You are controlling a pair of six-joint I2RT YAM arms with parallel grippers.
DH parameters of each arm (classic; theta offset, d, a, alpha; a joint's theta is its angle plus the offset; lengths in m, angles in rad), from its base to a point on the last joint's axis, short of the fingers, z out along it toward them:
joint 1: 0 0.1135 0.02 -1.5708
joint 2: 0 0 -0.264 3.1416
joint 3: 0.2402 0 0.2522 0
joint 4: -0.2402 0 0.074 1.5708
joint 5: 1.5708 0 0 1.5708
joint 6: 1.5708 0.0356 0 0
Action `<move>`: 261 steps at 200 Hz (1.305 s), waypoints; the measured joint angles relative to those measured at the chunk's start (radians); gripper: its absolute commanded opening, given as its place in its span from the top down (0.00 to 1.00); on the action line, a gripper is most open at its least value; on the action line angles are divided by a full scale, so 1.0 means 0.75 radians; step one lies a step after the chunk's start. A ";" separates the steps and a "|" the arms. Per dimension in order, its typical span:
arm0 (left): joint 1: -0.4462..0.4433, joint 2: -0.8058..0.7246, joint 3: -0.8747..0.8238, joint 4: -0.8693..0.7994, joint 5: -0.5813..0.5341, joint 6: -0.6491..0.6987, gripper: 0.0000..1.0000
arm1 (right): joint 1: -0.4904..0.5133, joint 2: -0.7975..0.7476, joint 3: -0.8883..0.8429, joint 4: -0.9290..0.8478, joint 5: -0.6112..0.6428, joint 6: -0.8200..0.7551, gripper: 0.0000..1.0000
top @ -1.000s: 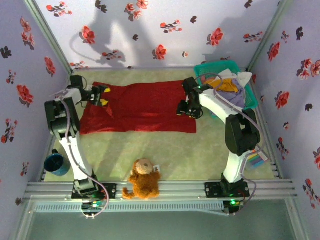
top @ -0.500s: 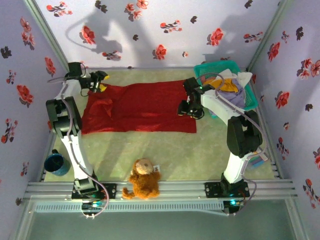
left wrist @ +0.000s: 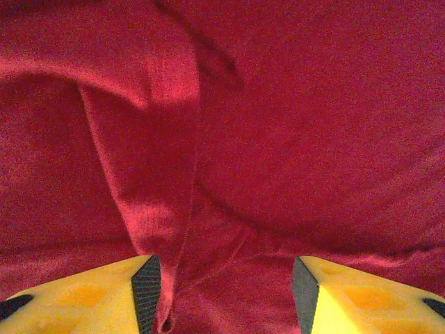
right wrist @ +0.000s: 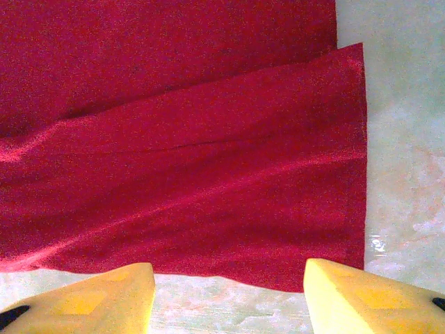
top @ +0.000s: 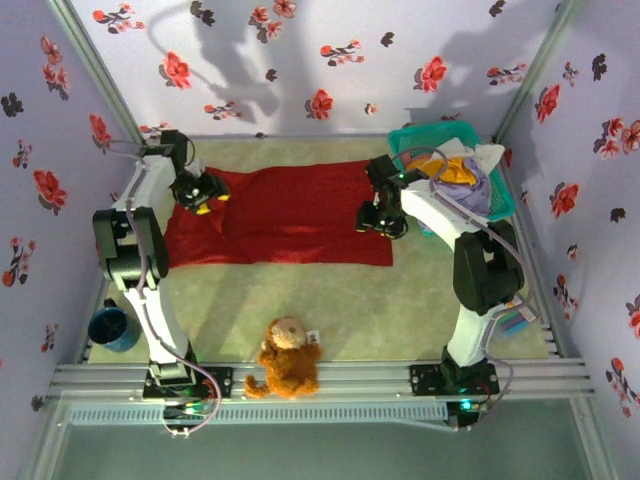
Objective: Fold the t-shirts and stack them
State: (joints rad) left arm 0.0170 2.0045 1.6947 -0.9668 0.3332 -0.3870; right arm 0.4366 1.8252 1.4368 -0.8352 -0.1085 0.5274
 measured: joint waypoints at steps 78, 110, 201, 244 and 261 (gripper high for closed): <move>-0.022 0.000 -0.173 -0.136 -0.046 0.067 0.64 | 0.000 0.000 0.000 -0.001 0.000 0.000 0.40; -0.038 0.013 -0.177 -0.106 -0.021 0.062 0.73 | 0.000 0.000 0.000 -0.001 0.000 0.000 0.40; -0.061 0.046 -0.150 0.061 0.065 -0.040 1.00 | 0.000 0.000 0.000 -0.001 -0.001 0.000 0.40; -0.062 0.162 -0.061 0.252 0.151 -0.153 1.00 | 0.000 0.000 0.000 -0.001 -0.006 0.001 0.40; -0.062 0.204 -0.060 0.330 0.167 -0.215 1.00 | 0.000 0.000 0.000 -0.001 -0.010 0.000 0.40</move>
State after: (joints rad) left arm -0.0292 2.1578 1.6497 -0.7193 0.4587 -0.5484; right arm 0.4366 1.8252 1.4368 -0.8356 -0.1158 0.5274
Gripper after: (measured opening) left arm 0.055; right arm 0.601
